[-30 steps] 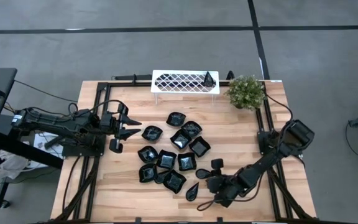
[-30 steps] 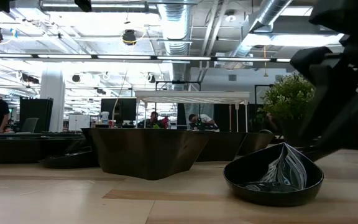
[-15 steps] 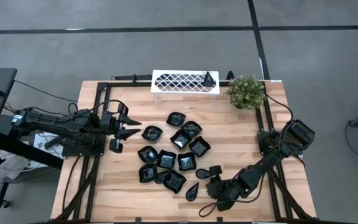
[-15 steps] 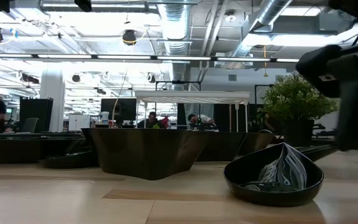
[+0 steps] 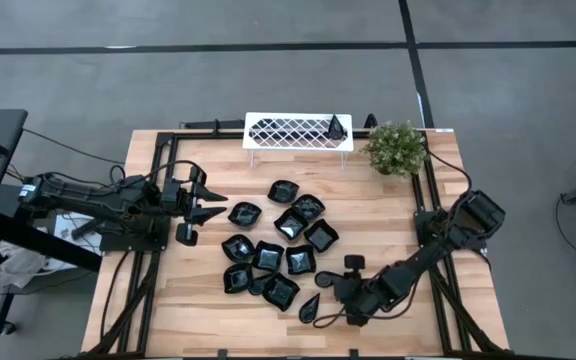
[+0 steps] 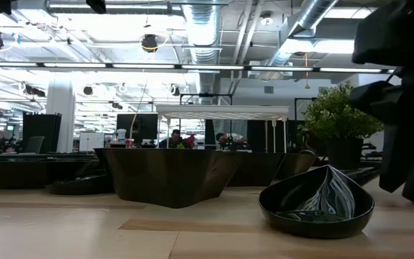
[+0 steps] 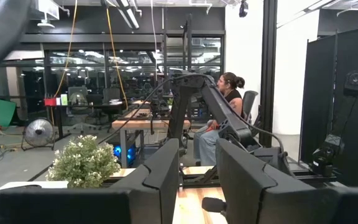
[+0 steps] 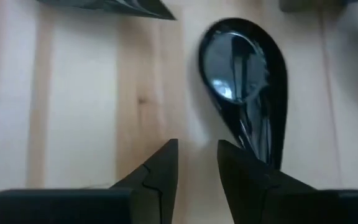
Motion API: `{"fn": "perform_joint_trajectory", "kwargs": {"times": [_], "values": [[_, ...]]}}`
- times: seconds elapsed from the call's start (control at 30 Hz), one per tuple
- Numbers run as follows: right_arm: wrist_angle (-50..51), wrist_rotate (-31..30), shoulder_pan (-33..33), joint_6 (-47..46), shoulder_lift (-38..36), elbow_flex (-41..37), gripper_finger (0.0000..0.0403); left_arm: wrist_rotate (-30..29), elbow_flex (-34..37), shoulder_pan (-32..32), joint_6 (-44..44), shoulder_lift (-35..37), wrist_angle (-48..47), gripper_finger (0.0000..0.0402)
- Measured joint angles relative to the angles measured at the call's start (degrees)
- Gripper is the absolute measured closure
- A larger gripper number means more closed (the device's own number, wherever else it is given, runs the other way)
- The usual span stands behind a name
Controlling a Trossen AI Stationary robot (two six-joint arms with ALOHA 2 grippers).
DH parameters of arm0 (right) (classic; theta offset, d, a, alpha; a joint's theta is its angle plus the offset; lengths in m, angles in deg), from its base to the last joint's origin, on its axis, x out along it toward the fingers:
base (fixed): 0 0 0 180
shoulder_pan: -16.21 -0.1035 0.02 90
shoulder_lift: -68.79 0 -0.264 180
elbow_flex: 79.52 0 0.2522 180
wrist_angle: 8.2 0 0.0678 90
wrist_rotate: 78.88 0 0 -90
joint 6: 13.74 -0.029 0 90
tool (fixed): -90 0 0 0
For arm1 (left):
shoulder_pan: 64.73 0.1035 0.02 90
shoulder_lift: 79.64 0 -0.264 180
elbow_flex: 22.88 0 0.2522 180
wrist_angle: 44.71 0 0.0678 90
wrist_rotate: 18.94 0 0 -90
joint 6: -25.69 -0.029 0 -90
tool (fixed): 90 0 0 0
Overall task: Pick & Place Mini shaped plates
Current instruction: Stack the top right drop-shaped plate on top of the drop-shaped plates on the shelf
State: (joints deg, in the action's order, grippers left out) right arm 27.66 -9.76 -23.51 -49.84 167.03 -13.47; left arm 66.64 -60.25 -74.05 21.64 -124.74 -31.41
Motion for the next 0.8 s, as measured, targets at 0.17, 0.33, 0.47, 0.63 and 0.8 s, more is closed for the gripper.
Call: {"fn": "perform_joint_trajectory", "kwargs": {"times": [0.17, 0.33, 0.47, 0.63, 0.8], "values": [[1.73, -2.73, 0.82, 0.00, -0.02, -0.02, 0.0296, 0.00, 0.00, -0.01, -0.01, 0.01, 0.00, 0.0293], [5.05, -6.40, 1.30, -0.60, -0.04, -0.09, 0.0296, 0.00, 0.00, -0.01, -0.01, 0.01, 0.02, 0.0293], [8.63, -9.83, 1.59, -2.61, -0.04, -0.09, 0.0296, 0.00, 0.00, -0.02, -0.01, 0.02, 0.02, 0.0293], [10.28, -15.04, 2.36, -3.44, -0.04, -0.09, 0.0296, 0.00, 0.00, 0.00, -0.01, 0.01, 0.02, 0.0293], [10.48, -16.41, 3.12, -3.43, -0.04, -0.09, 0.0296, 0.00, 0.00, -0.02, -0.01, 0.02, 0.02, 0.0293]]}}
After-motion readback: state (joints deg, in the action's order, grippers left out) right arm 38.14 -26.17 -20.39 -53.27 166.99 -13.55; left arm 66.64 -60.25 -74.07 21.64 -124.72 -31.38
